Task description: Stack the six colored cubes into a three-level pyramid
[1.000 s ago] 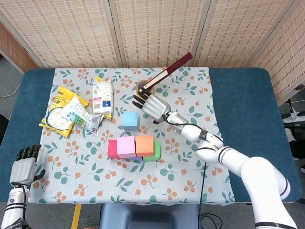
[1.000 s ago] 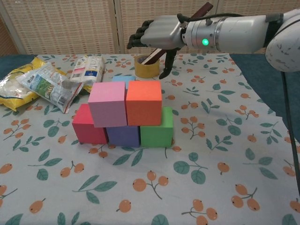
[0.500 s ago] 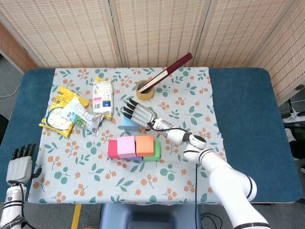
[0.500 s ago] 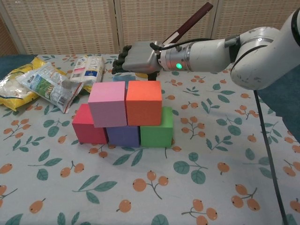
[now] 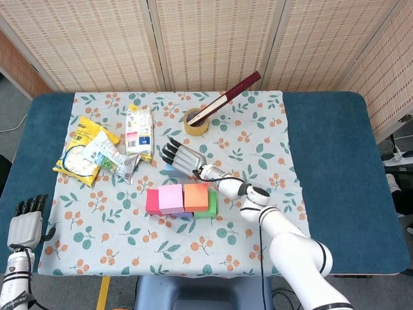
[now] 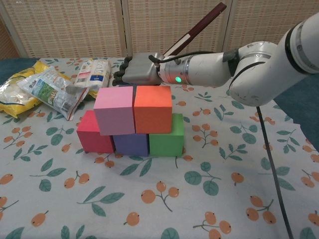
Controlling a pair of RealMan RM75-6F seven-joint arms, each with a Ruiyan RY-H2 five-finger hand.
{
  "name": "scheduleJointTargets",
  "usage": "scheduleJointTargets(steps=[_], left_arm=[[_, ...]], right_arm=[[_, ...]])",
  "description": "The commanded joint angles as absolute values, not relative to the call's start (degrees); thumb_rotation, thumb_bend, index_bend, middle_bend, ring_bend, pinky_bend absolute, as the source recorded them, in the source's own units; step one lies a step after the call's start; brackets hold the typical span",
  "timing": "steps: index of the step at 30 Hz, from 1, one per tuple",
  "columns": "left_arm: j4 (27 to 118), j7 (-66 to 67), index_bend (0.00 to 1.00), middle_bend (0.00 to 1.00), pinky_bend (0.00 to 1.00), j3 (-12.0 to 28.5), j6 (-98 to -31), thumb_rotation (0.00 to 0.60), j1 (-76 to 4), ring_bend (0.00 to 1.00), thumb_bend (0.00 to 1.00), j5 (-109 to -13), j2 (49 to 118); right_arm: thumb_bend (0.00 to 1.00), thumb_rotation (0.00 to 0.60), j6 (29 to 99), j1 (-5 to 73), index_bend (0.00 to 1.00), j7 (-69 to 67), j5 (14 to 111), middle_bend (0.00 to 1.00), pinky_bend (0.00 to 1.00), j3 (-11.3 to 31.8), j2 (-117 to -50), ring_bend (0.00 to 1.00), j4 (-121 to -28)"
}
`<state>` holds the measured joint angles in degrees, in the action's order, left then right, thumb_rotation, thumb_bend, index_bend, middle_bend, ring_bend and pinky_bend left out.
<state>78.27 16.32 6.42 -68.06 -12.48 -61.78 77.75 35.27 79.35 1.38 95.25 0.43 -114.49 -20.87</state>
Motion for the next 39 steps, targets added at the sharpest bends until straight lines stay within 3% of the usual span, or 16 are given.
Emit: scheduleJointTargets(steps=[1,5,12,20,23,28,30,39], left_arm=[[78.15,16.18,0.00,0.05,0.06,6.46,-68.03,0.600,-12.44,0.00,0.32,-61.65,77.73],[78.12,15.98,0.00,0.05,0.06,6.38,-67.78,0.600,-12.54,0.00,0.32,-61.74,77.63],[78.07,15.93,0.00,0.05,0.06,6.33,-67.77,0.600,-12.56,0.00,0.32,-61.71,77.66],[77.93,15.87,0.00,0.05,0.06,6.32,-67.71,0.600,-12.56,0.00,0.32,-61.55,77.62],[77.97,15.83,0.00,0.05,0.06,6.33,-67.77,0.600,-12.54,0.00,0.32,-61.57,77.55],[78.04,15.92,0.00,0.05,0.06,6.25,-67.89,0.600,-12.52,0.00,0.32,-61.69,77.47],[78.15,15.98,0.00,0.05,0.06,6.18,-67.86,0.600,-12.50,0.00,0.32,-61.68,77.43],[78.54,16.07,0.00,0.05,0.06,6.05,-68.13,0.600,-12.52,0.00,0.32,-62.07,77.38]], right_arm=[[0.06,0.481,35.11,79.52,0.00,1.68,94.87,0.00,0.00,0.62,-114.99,0.00,-20.13],[0.06,0.600,34.70,79.34,0.00,3.34,93.76,0.00,0.00,1.31,-115.76,0.00,-18.84],[0.06,0.600,34.75,79.10,0.09,4.79,92.46,0.09,0.00,2.00,-117.13,0.00,-17.92],[0.06,0.600,35.41,79.10,0.11,4.94,91.89,0.11,0.00,2.15,-117.96,0.00,-17.63],[0.06,0.600,35.79,78.92,0.21,5.33,91.80,0.19,0.00,2.10,-118.37,0.02,-17.17],[0.06,0.600,37.01,78.46,0.48,6.38,91.36,0.36,0.02,2.36,-119.14,0.18,-16.19],[0.06,0.600,37.74,78.28,0.54,7.16,91.07,0.40,0.03,2.62,-119.43,0.21,-15.80],[0.07,0.600,42.42,77.42,0.62,7.57,89.68,0.46,0.03,4.26,-117.36,0.26,-17.35]])
